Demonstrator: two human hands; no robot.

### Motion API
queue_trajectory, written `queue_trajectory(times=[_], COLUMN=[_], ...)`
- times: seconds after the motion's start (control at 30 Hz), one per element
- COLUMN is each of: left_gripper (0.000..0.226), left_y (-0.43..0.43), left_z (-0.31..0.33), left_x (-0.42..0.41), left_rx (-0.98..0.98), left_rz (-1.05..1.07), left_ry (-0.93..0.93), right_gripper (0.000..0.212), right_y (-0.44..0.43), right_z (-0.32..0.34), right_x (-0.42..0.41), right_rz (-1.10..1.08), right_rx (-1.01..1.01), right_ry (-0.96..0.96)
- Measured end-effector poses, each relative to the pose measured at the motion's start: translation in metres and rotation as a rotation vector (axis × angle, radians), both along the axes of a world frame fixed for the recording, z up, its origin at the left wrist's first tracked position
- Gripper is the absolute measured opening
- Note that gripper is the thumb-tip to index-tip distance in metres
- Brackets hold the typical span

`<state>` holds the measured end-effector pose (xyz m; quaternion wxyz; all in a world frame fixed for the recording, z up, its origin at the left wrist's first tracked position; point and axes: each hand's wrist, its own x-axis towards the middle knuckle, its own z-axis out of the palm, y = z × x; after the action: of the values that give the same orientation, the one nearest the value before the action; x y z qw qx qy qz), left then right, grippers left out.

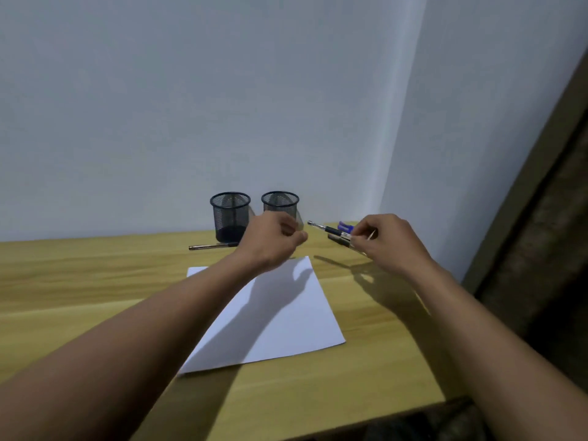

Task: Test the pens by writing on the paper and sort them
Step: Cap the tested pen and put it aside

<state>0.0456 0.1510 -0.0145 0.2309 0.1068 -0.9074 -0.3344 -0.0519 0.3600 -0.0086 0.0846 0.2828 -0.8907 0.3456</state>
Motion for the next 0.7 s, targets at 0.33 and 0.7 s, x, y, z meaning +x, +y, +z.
queue_trajectory(times=[0.33, 0.7], left_gripper=[0.074, 0.055], left_y=[0.032, 0.022], left_z=[-0.036, -0.044], left_x=[-0.104, -0.124], left_rx=[-0.347, -0.418], left_rz=[-0.068, -0.030], left_ry=[-0.377, -0.471], right_gripper=[0.015, 0.028], right_y=[0.011, -0.002], right_z=[-0.055, -0.058], right_x=[-0.056, -0.081], right_rz=[-0.146, -0.075], right_rx=[0.201, 0.248], right_ry=[-0.007, 0.108])
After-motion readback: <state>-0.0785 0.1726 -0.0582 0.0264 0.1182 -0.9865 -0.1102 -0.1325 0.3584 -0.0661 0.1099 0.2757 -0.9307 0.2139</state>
